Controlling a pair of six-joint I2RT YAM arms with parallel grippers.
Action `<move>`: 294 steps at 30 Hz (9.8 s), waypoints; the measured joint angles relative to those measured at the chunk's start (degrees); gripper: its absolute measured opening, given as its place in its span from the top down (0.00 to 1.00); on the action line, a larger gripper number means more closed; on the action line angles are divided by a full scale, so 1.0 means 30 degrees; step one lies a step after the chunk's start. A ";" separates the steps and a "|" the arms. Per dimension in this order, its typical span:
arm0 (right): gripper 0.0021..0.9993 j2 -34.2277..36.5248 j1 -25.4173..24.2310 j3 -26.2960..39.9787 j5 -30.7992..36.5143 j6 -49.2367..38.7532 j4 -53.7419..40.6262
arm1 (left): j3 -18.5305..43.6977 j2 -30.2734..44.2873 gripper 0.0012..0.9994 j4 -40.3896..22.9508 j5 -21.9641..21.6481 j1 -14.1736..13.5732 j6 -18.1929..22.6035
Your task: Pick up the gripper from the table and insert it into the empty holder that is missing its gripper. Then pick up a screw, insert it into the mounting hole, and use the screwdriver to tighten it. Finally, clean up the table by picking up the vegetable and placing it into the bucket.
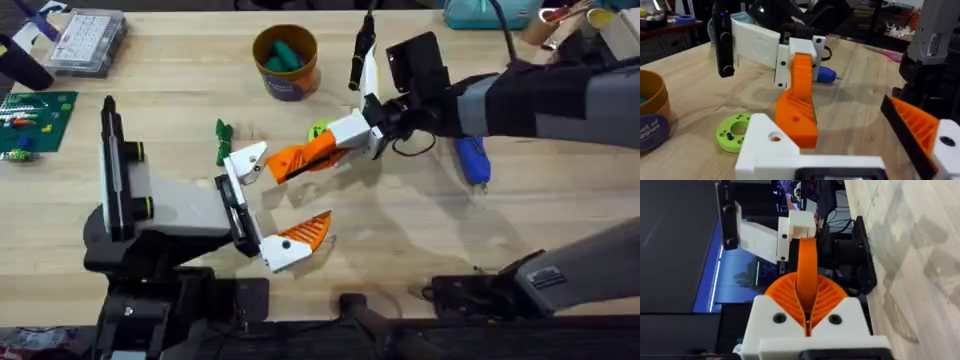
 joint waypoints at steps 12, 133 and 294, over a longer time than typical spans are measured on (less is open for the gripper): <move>0.99 -0.0335 0.0000 0.0000 0.0058 0.0260 0.0051 | 0.0000 0.0000 0.01 0.0000 0.0000 0.0000 0.0000; 0.99 -0.1173 0.0743 -0.0022 0.2383 0.3679 0.2363 | 0.0000 0.0000 0.01 -0.0078 -0.0588 0.0016 -0.0065; 0.99 0.0685 0.2579 -0.2317 0.5226 1.3427 1.4967 | -0.0007 0.0000 0.01 -0.0495 -0.0952 0.0109 -0.0568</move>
